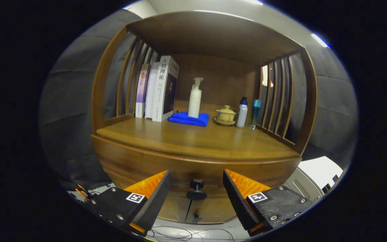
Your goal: Pull open the drawer, take out the items inside it, and place them on the countertop above the cabinet.
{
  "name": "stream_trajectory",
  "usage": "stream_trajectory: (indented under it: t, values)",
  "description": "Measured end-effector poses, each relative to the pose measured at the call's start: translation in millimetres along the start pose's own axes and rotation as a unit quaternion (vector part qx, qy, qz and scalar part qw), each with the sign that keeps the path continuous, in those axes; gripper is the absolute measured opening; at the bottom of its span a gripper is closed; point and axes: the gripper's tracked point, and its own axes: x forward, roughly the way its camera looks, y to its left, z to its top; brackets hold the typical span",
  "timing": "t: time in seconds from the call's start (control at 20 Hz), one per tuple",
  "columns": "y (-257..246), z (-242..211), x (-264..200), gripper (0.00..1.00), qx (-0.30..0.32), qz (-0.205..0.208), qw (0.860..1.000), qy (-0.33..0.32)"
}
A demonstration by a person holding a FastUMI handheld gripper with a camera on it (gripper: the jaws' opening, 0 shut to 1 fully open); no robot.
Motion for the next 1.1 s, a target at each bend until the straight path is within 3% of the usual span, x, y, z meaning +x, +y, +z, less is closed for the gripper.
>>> stream_trajectory:
  t: [0.4, 0.6, 0.7, 0.95, 1.1]
  values:
    - [-3.1, -40.2, 25.5, 0.88, 0.059, -0.015, 0.998, 0.017]
    - [-3.9, -45.8, 36.9, 0.66, 0.066, -0.019, 0.998, 0.013]
    - [-3.2, -47.0, 38.6, 0.49, 0.064, -0.019, 0.998, 0.006]
    - [-1.6, -45.7, 37.3, 0.40, 0.099, 0.000, 0.995, -0.030]
    - [-3.0, -48.1, 37.3, 0.33, 0.085, -0.006, 0.996, -0.027]
